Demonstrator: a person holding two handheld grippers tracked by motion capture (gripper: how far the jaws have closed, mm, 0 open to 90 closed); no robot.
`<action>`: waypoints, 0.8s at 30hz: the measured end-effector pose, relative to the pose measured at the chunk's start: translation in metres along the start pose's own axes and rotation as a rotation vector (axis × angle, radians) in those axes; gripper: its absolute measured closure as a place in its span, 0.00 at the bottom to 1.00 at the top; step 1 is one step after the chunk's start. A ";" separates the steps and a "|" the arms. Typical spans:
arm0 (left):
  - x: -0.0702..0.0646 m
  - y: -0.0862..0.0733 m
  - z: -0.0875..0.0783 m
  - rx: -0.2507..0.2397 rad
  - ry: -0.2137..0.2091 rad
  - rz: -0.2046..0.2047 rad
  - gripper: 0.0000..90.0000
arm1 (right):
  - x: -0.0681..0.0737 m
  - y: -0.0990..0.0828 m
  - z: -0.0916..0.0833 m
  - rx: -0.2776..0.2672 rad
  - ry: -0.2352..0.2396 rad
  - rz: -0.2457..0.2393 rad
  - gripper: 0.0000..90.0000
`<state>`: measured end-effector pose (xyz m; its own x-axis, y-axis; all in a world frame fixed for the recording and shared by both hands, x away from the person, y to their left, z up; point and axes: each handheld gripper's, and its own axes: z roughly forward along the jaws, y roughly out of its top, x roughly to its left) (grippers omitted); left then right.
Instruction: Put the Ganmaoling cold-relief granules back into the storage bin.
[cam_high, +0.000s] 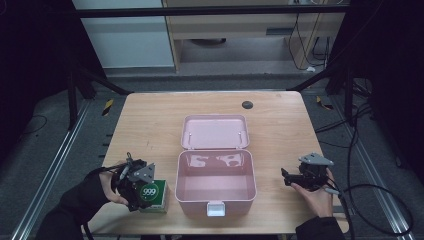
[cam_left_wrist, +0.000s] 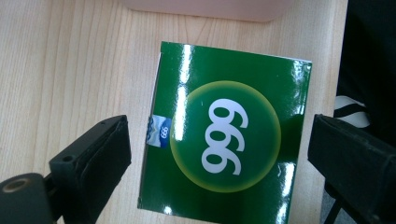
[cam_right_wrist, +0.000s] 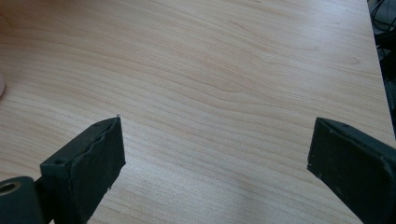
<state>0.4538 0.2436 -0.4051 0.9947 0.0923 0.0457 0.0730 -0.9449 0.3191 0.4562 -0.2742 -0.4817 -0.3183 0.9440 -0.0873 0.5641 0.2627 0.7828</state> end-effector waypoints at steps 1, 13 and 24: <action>0.001 0.000 0.002 0.006 0.001 0.008 0.06 | 0.000 0.000 0.000 0.001 0.000 -0.003 0.05; 0.003 -0.004 0.016 0.009 -0.034 -0.005 0.06 | 0.001 -0.001 0.002 0.011 0.004 -0.009 0.04; 0.005 -0.004 0.030 0.050 -0.054 0.013 0.08 | 0.002 -0.001 0.003 0.023 0.010 -0.014 0.04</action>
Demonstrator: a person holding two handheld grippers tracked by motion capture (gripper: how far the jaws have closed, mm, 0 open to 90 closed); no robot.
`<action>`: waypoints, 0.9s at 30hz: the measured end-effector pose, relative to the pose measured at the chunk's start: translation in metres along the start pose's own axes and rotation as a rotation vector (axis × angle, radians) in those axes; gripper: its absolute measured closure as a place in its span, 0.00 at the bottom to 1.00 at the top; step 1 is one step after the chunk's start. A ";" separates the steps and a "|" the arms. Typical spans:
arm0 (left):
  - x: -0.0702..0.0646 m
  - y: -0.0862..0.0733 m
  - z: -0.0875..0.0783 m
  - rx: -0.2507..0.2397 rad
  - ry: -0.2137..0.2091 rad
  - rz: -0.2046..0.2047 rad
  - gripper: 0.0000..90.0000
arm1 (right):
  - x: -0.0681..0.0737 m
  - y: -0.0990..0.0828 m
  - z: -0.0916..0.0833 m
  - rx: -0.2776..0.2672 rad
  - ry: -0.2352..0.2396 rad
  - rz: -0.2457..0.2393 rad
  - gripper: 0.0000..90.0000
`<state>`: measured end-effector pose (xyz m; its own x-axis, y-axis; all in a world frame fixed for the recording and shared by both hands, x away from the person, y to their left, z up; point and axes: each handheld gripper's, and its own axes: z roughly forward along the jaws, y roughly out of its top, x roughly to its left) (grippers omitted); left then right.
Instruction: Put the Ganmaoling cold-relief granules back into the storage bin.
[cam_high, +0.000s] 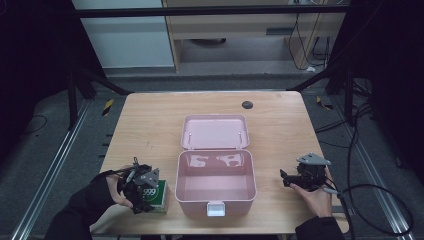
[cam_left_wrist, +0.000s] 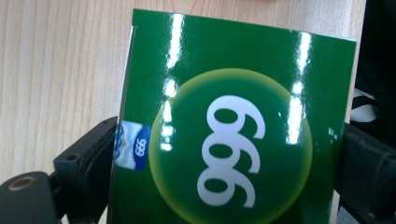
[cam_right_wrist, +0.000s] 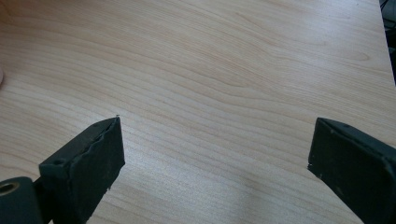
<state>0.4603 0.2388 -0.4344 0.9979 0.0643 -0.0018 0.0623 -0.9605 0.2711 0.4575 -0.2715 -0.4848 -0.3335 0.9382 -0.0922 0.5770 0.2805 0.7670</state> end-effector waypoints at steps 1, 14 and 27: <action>0.001 0.001 0.001 0.005 -0.004 0.003 0.08 | 0.000 0.000 0.000 0.000 0.000 -0.001 0.04; 0.003 0.001 0.003 0.001 -0.027 -0.022 0.13 | 0.000 0.000 0.001 0.007 0.005 -0.012 0.05; 0.002 -0.004 -0.020 -0.029 0.001 -0.073 0.15 | 0.000 -0.001 0.001 0.012 0.003 -0.012 0.05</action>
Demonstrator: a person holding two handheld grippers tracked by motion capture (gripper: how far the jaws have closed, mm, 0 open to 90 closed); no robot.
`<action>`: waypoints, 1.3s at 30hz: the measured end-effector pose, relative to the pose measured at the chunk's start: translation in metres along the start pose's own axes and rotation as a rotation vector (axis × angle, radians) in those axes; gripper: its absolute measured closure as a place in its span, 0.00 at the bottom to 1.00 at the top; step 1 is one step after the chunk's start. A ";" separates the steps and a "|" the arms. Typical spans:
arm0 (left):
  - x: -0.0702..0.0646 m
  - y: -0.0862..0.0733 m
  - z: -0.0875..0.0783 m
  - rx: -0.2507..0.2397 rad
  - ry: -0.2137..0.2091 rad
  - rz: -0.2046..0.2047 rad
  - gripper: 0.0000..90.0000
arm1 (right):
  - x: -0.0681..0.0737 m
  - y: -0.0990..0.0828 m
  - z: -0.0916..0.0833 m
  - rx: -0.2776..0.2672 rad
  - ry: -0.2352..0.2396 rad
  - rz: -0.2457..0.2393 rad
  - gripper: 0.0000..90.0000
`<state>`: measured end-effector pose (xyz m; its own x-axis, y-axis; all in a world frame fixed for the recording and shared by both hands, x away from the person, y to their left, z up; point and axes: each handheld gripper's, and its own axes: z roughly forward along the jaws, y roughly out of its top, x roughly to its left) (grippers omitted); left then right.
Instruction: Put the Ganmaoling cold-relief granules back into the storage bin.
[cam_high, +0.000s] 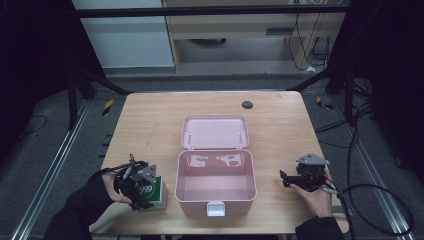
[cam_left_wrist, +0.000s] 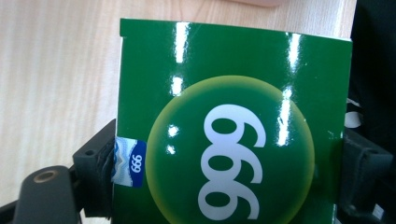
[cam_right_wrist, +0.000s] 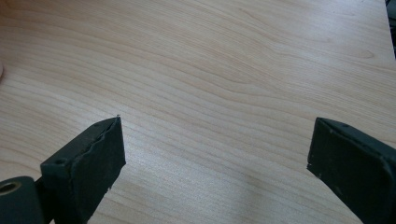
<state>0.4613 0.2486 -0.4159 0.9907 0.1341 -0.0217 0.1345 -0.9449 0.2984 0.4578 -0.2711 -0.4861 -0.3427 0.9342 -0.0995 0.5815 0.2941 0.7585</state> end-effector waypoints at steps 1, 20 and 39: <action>0.000 0.000 -0.003 -0.008 0.006 -0.007 0.16 | 0.000 0.000 0.000 0.001 0.000 0.000 0.05; -0.005 0.009 -0.057 -0.046 0.042 -0.042 0.16 | 0.001 0.000 0.000 0.002 0.000 -0.006 0.05; -0.009 0.030 -0.091 -0.059 0.067 -0.009 0.16 | 0.000 0.000 -0.001 0.001 -0.002 -0.009 0.05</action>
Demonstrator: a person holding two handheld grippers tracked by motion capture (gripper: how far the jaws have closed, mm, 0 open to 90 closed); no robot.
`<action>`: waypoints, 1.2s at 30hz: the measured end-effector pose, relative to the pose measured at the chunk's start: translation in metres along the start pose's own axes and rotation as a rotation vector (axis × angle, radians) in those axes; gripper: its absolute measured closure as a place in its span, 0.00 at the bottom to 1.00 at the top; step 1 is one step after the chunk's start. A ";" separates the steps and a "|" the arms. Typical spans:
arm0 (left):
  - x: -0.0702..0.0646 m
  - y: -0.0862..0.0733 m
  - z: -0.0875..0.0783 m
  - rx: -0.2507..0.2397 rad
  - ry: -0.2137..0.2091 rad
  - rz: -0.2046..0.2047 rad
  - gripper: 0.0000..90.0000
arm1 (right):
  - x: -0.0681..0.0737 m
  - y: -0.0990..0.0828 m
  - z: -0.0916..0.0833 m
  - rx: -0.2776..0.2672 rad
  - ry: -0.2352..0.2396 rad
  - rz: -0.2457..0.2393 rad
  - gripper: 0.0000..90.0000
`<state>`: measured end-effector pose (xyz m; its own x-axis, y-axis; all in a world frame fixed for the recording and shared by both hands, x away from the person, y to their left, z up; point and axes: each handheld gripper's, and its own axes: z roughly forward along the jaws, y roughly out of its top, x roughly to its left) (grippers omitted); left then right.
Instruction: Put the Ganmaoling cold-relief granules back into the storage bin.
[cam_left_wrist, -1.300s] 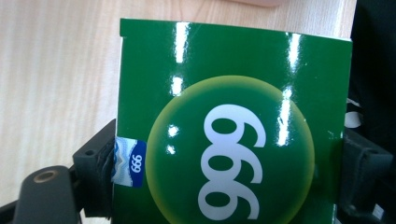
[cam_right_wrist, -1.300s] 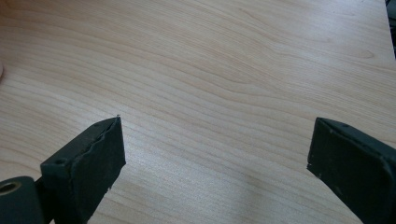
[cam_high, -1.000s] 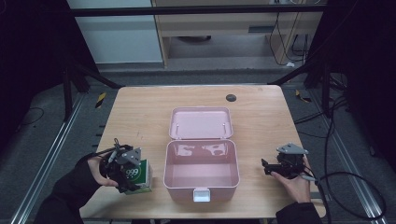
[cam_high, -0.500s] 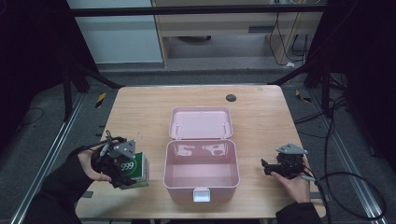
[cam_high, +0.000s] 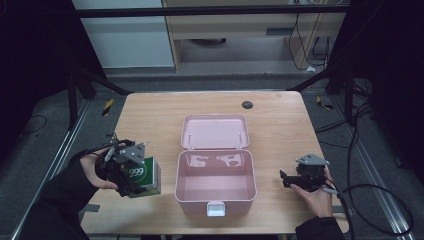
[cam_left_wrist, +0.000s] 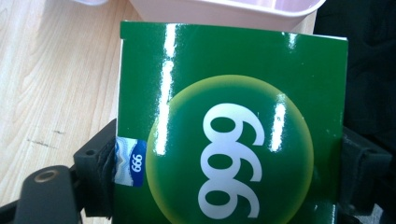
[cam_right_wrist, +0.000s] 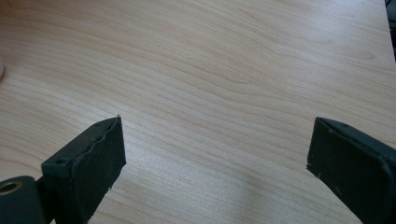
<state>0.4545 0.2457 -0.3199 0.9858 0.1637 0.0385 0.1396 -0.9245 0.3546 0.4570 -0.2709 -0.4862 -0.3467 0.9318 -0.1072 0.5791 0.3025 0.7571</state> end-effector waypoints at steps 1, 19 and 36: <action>0.000 0.000 0.000 0.000 0.000 0.000 0.16 | 0.000 0.000 0.000 0.000 0.000 0.000 0.05; 0.001 0.028 -0.016 -0.028 0.007 0.028 0.16 | 0.001 0.000 0.001 0.001 0.002 -0.004 0.05; 0.004 0.057 -0.020 -0.029 -0.006 0.059 0.16 | 0.001 0.000 0.001 0.001 -0.001 -0.006 0.05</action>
<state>0.4642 0.2001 -0.2804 0.9928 0.1068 0.0550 0.0782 -0.9221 0.3791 0.4573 -0.2703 -0.4872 -0.3493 0.9302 -0.1125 0.5779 0.3083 0.7556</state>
